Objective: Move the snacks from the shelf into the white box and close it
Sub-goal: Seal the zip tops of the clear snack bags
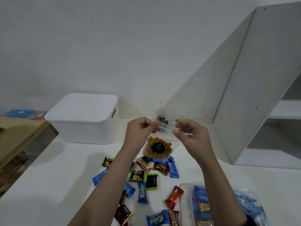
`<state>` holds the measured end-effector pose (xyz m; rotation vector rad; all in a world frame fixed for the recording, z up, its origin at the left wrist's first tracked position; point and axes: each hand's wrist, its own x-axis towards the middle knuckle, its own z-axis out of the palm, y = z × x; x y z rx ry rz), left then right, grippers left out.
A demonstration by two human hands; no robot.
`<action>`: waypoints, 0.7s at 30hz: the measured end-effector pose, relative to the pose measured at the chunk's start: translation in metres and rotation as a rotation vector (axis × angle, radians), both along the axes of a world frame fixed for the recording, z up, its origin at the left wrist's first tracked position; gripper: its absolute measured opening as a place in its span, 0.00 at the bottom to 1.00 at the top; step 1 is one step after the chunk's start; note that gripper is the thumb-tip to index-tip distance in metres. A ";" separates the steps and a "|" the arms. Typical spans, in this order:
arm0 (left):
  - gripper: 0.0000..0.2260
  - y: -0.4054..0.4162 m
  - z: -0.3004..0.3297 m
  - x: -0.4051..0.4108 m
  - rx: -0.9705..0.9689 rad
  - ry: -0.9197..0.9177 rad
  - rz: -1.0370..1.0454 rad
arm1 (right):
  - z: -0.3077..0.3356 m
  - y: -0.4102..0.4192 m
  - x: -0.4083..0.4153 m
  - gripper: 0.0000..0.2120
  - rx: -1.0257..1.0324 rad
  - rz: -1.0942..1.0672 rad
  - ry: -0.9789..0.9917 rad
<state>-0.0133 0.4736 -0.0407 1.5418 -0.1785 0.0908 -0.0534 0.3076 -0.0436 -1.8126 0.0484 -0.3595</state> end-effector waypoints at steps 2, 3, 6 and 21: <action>0.07 -0.002 -0.001 -0.002 0.057 -0.037 -0.022 | 0.005 0.002 0.000 0.11 -0.174 0.058 0.025; 0.07 -0.003 -0.001 -0.002 0.063 -0.047 -0.031 | 0.006 0.004 0.000 0.09 -0.238 0.079 0.041; 0.06 -0.003 -0.005 0.000 0.070 -0.053 -0.026 | 0.007 0.008 0.001 0.04 -0.328 0.116 0.082; 0.11 -0.008 -0.028 -0.007 0.197 0.092 0.220 | -0.021 0.019 0.007 0.07 -0.031 0.039 0.174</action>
